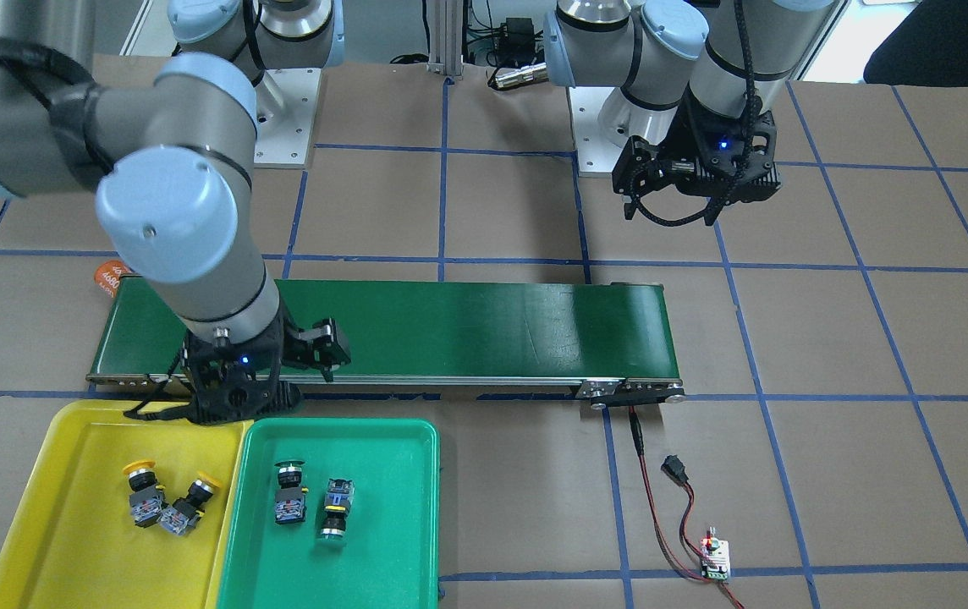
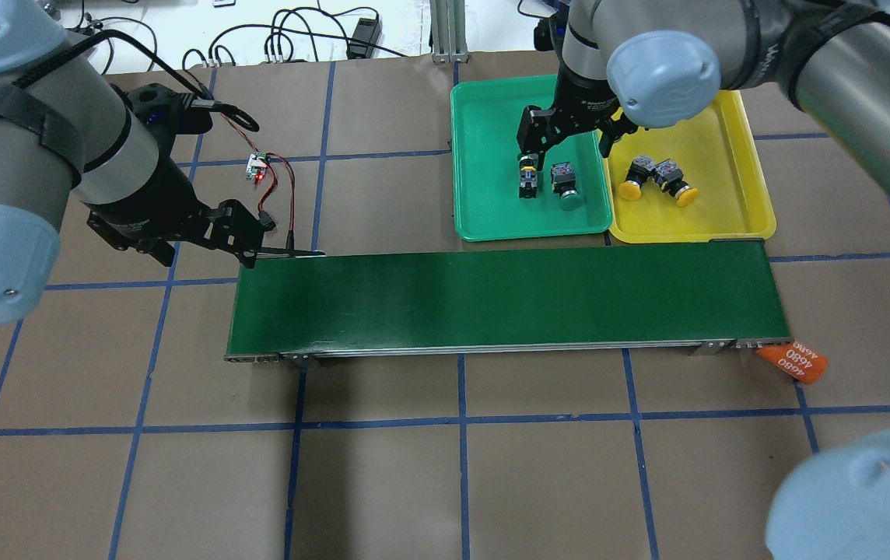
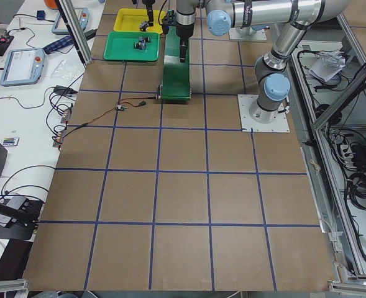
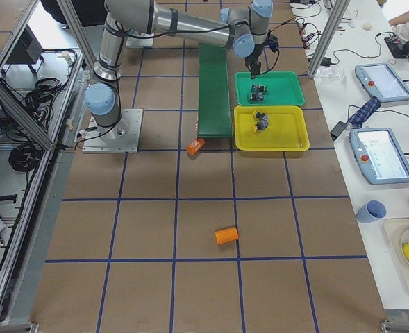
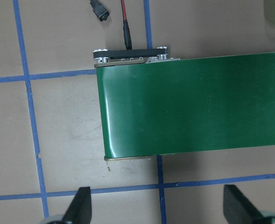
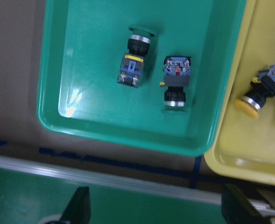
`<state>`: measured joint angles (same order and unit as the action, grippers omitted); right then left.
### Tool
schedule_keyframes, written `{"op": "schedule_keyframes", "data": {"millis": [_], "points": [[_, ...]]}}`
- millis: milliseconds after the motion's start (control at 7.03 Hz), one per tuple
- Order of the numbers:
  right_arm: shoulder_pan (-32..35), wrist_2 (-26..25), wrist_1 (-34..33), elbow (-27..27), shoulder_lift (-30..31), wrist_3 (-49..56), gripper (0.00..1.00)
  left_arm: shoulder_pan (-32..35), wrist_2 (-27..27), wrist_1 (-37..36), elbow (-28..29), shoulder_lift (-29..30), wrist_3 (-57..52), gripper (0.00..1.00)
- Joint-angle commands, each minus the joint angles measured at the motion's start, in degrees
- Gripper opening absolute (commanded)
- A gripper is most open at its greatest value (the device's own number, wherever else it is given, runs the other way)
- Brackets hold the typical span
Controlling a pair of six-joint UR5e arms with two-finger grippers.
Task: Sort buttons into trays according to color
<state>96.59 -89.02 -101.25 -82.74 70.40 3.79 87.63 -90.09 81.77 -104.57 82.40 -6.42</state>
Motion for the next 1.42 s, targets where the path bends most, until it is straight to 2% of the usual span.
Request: {"op": "schedule_keyframes", "data": {"millis": [0,284,569,853,1280], "points": [[-2.3,-0.3,7.8,-6.3,11.5,0.3,1.0,0.0,0.0,0.0,0.1,0.0,0.0,1.0],[-4.9,0.0,6.8,-13.7,19.6,0.0,1.0,0.0,0.0,0.0,0.2,0.0,0.1,1.0],[-5.5,-0.2,4.9,-13.0,20.2,-0.1,1.0,0.0,0.0,-0.1,0.2,-0.1,0.1,1.0],[-5.3,-0.5,7.5,-7.6,18.3,-2.0,1.0,0.0,0.0,-0.1,0.2,0.0,0.1,1.0],[-5.2,-0.5,8.0,-7.5,18.5,-1.6,1.0,0.0,0.0,-0.1,0.2,0.0,0.0,1.0]]}}
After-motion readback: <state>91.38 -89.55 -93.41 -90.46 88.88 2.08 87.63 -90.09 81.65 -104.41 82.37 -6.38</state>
